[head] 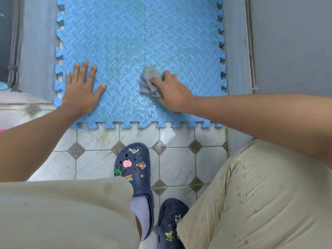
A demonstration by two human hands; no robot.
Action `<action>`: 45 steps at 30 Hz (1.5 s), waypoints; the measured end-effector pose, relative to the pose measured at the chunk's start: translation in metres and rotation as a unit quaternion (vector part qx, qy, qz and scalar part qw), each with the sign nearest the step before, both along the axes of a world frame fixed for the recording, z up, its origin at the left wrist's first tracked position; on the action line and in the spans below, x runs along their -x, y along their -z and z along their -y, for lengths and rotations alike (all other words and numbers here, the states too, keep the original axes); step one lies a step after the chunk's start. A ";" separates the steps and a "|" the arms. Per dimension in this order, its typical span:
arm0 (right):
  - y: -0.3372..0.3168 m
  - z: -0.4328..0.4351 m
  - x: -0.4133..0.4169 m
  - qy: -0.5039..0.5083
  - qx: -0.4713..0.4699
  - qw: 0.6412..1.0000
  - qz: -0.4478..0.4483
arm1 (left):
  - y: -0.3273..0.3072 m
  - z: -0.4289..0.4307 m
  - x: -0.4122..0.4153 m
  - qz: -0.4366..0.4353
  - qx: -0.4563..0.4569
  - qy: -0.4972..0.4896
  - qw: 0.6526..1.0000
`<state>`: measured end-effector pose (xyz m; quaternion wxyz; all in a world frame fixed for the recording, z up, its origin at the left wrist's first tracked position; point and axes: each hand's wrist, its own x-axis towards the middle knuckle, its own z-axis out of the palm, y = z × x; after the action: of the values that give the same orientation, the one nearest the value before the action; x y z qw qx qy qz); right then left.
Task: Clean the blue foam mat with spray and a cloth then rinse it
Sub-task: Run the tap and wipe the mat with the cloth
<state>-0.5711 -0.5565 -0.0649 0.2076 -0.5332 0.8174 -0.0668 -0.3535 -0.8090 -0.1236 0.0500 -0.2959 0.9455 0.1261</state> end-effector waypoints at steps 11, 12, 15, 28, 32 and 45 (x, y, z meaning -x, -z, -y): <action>0.010 -0.002 0.126 0.229 0.002 0.972 -0.052 | -0.006 0.008 0.012 -0.097 0.060 -0.004 0.993; 0.014 -0.011 0.149 0.301 -0.005 0.951 -0.066 | -0.009 0.012 0.018 -0.107 0.065 -0.017 0.992; 0.031 -0.017 0.163 0.405 -0.019 0.909 -0.101 | -0.008 0.031 0.030 -0.129 0.071 -0.094 0.985; 0.048 0.117 -0.036 -0.165 0.131 0.977 -0.030 | 0.001 0.042 0.025 -0.166 0.069 -0.139 0.974; 0.050 0.132 0.057 -0.025 0.127 0.989 -0.068 | 0.003 0.044 0.024 -0.162 0.068 -0.140 0.974; 0.040 0.147 -0.001 -0.068 0.160 0.984 -0.037 | 0.002 0.044 0.023 -0.151 0.053 -0.142 0.977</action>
<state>-0.5700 -0.7033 -0.1052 0.0933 -0.6157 0.7652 -0.1634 -0.3768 -0.8530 -0.1254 -0.1273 -0.4066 0.8961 0.1244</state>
